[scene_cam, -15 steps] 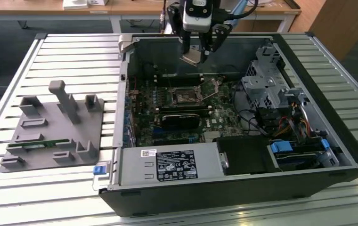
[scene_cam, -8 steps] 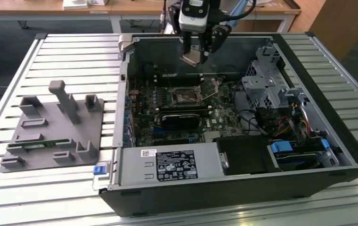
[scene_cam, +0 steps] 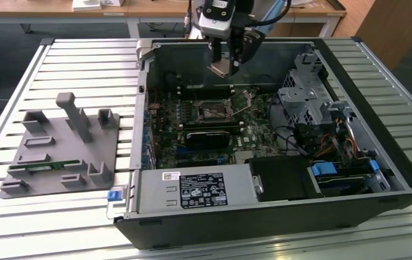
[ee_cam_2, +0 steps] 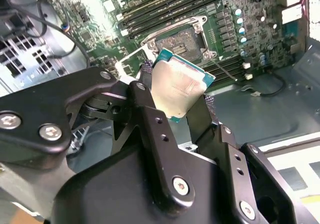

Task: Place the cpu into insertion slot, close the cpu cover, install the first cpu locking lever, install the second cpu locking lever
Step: 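Place the cpu into insertion slot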

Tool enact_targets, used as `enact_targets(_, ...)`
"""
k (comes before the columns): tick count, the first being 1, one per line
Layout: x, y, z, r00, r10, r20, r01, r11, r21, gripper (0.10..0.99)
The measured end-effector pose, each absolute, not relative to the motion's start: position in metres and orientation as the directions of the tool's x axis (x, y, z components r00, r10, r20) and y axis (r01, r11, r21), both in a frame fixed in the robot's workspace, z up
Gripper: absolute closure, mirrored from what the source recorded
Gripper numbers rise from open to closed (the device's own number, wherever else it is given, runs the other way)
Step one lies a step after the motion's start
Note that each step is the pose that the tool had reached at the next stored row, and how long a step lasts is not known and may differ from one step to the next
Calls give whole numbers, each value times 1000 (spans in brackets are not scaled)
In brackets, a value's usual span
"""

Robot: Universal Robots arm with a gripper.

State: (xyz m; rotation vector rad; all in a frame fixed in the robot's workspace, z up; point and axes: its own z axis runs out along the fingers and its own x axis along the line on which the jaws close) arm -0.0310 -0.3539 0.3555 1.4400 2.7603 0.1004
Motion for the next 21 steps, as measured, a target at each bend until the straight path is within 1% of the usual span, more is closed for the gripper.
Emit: enact_targets(21, -31, -354, 350, -312, 950, 0, 948, 312, 66, 561)
